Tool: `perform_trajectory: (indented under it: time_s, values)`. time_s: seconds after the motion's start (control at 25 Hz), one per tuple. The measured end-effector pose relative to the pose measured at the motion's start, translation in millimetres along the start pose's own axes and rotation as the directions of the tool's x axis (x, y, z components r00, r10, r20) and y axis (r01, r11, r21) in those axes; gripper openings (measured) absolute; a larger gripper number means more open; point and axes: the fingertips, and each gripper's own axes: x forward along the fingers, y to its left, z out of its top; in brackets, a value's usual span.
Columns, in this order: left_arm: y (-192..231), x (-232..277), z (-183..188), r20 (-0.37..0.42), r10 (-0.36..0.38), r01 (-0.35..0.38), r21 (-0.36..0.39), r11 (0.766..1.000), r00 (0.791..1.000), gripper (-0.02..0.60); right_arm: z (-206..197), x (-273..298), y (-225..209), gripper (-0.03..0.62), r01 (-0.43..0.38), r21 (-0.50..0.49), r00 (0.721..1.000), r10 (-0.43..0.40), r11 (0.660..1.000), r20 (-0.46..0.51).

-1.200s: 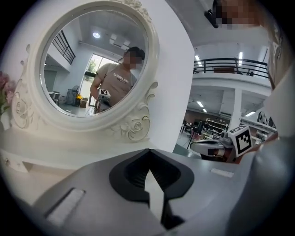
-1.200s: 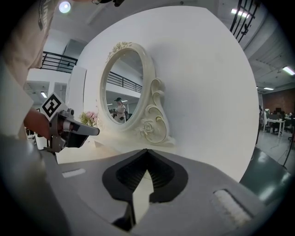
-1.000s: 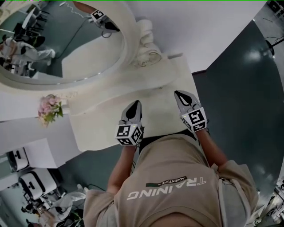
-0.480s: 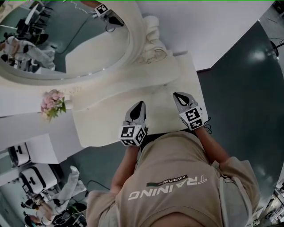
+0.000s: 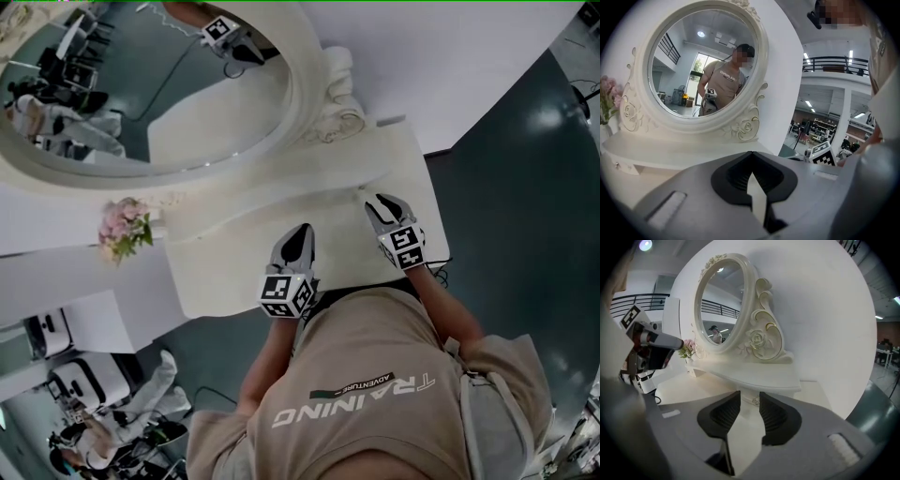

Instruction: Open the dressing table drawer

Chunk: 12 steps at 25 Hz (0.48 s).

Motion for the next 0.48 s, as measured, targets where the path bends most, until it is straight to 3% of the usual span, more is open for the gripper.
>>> perform_trajectory:
  time_s: [0.48]
  values:
    - [20.8,-0.6,-6.9,-0.038,-0.017,0.016,-0.026,1.000,0.999,0.018,-28.9,56.5,-17.0,0.143,0.120,0.057,0.988,-0.113,0.991,-0.107]
